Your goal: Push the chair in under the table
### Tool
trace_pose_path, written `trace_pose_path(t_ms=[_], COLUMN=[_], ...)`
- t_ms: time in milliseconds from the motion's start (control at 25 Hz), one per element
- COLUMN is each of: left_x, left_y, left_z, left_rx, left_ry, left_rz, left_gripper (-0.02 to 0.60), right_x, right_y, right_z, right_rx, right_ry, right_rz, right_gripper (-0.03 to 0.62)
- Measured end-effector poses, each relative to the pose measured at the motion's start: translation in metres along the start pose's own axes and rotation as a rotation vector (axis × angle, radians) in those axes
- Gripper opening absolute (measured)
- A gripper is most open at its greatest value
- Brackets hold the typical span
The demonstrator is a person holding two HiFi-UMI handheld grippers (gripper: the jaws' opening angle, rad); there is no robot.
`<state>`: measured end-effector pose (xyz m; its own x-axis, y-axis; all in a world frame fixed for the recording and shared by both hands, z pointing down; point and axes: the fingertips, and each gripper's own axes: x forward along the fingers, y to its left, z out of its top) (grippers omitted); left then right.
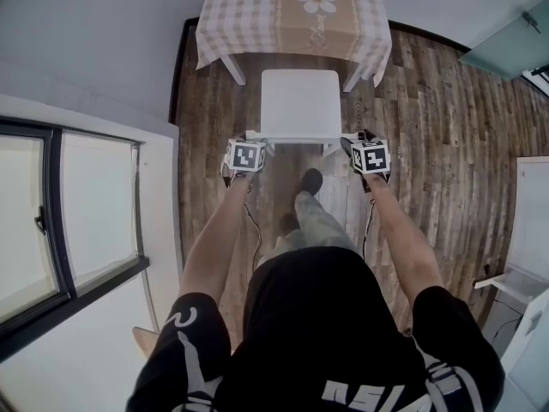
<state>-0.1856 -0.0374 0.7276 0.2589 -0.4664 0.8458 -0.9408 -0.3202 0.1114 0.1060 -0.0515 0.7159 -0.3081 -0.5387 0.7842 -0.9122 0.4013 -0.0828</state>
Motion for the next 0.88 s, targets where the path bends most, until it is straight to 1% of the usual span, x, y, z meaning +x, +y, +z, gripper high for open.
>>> trace_pose_path(t_ms=[160,320,480,600,720,880], left_x=[0.011,0.016,0.026,0.028,0.036,0.042], left_y=[0.002,0.009,0.014,0.02,0.027,0.03], left_z=[0.016,0.027,0.036,0.049,0.065,0.075], left_rx=[0.016,0.006,0.006,0.006,0.015,0.017], left_ry=[-0.017,-0.015,-0.013,-0.008,-0.024,0.01], left_rz=[-0.004,0.007,0.0,0.004,0.0,-0.006], left_gripper=[0.255,0.255,0.255,0.255,0.255,0.255], right_x=[0.007,0.018,0.026,0.034,0.042,0.051], right_y=[-0.009,-0.014,-0.019,-0.023,-0.027,-0.033], right_z=[0.012,0.024,0.034,0.047,0.059,0.068], right_rx=[0.001,-0.003,-0.002,-0.007,-0.003,-0.007], right_ry=[0.001,0.008,0.012,0.017,0.013,0.017], right_rz=[0.007,0.01,0.009,0.014,0.012,0.026], right_gripper=[0.345,0.345,0.345,0.345,0.345,0.347])
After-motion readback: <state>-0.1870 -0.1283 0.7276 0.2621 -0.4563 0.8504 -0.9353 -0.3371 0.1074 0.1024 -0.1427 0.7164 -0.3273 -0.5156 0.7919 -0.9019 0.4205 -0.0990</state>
